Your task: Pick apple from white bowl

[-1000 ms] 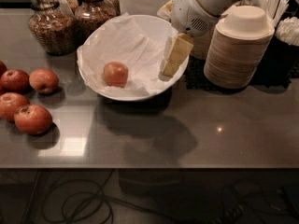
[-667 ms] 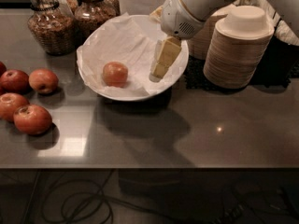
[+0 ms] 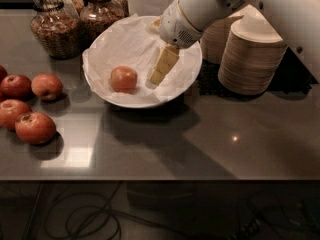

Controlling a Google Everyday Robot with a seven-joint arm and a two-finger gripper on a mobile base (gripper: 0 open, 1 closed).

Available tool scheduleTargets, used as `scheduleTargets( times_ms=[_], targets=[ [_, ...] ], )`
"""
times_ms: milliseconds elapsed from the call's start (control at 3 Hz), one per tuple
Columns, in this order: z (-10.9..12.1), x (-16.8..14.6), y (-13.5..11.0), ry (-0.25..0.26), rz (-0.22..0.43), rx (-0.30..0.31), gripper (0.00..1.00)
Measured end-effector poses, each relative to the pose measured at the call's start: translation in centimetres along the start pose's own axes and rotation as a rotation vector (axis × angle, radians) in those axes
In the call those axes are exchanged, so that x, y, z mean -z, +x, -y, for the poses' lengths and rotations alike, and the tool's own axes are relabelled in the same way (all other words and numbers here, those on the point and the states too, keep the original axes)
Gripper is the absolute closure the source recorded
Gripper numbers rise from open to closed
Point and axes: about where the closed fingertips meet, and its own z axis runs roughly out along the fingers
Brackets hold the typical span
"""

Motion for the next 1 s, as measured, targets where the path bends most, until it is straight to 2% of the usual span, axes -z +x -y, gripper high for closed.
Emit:
scheduleTargets(
  times_ms=[333, 1000],
  targets=[
    [0.1, -2.0, -0.6, -0.040, 0.058, -0.016, 0.15],
    [-0.4, -5.0, -1.8, -0.101, 0.102, -0.019, 0.20]
  ],
)
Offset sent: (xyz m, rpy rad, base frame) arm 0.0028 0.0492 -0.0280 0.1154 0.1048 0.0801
